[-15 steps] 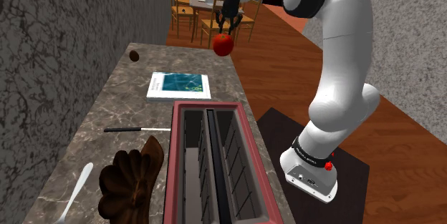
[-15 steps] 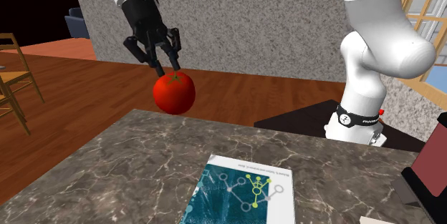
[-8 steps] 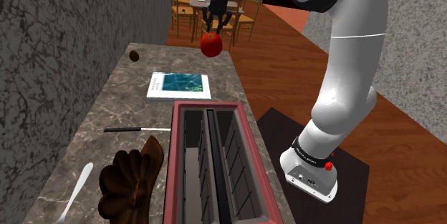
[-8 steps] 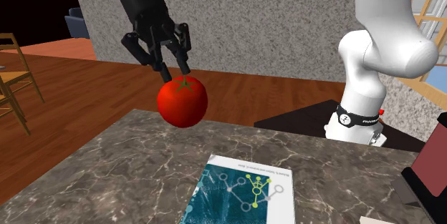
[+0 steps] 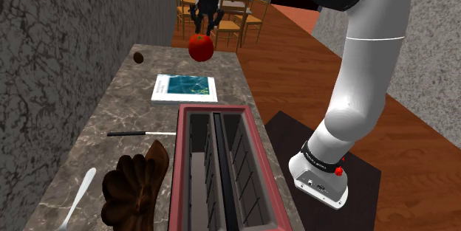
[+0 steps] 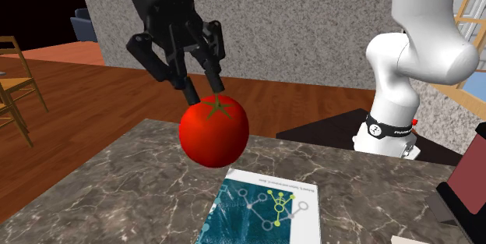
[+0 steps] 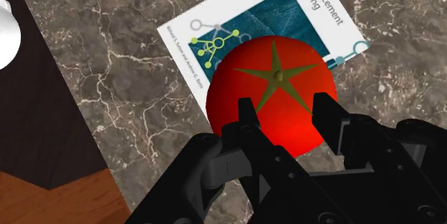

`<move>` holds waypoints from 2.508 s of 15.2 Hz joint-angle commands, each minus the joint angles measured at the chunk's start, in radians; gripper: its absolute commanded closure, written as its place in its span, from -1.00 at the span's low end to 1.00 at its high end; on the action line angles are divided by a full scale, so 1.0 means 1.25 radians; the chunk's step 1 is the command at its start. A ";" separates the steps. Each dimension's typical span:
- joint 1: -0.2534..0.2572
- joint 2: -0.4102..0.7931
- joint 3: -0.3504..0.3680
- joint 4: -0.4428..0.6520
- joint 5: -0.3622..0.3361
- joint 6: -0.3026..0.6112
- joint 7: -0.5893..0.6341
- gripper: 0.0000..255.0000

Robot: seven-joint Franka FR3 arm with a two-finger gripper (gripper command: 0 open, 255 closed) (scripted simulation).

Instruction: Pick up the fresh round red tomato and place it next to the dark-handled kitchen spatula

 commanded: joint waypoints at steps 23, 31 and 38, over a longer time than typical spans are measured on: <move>0.280 0.153 0.138 0.300 0.013 0.035 0.428 1.00; 0.294 0.153 0.139 0.239 0.012 0.098 0.419 1.00; 0.295 0.141 0.137 0.147 0.016 0.170 0.386 1.00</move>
